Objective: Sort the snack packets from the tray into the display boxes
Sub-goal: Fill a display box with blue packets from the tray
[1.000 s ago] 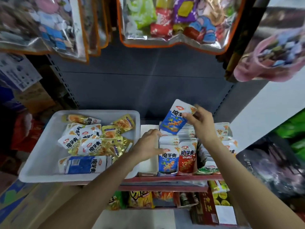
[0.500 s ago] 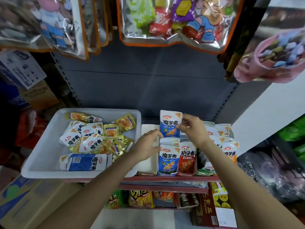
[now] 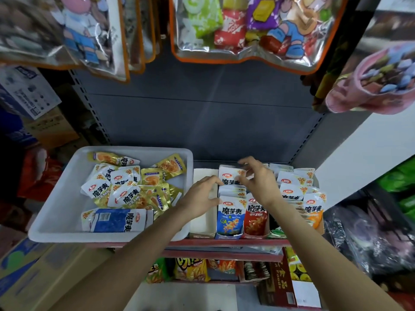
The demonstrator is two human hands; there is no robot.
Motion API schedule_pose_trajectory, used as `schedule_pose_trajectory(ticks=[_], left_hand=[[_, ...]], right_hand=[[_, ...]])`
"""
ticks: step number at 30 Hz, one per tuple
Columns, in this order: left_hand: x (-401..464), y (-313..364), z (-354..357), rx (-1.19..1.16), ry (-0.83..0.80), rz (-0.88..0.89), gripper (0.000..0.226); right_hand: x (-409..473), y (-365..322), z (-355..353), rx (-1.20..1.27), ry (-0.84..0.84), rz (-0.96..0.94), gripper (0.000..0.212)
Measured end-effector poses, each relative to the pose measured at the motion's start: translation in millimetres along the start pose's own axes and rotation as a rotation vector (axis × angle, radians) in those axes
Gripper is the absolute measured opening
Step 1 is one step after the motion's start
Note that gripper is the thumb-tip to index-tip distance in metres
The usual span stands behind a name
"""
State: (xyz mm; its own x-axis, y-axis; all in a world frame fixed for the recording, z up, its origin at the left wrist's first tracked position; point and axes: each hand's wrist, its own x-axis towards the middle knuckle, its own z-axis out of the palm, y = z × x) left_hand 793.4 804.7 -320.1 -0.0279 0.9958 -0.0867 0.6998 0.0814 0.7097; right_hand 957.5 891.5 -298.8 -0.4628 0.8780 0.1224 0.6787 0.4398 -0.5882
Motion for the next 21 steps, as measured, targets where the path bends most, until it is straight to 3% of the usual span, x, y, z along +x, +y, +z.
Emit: schedule_pose_trajectory(ticks=[3,8,14,18,21], left_hand=[[0.6,-1.5,-0.1,-0.005,-0.006,0.002,0.039],[-0.2,-4.3,-1.3,-0.002,0.027,0.034,0.041],[-20.0,-25.5,-14.4,-0.003,0.123,0.004,0.034],[-46.3,-66.4,-38.2,0.019,0.24,-0.136,0.013],[-66.1,-112.1,-62.4,0.124,0.188,-0.254,0.012]], right_hand=[[0.7,-2.6,4.6,-0.105,0.062,-0.145,0.017],[2.8,-4.9,13.7,-0.294,-0.082,-0.074,0.026],[-6.7,-37.2,23.8,-0.172,0.003,-0.178,0.023],[-3.5,-77.4,51.6,-0.097,-0.135,-0.15,0.028],[-3.2,-108.5,83.3,-0.06,-0.255,-0.204,0.032]])
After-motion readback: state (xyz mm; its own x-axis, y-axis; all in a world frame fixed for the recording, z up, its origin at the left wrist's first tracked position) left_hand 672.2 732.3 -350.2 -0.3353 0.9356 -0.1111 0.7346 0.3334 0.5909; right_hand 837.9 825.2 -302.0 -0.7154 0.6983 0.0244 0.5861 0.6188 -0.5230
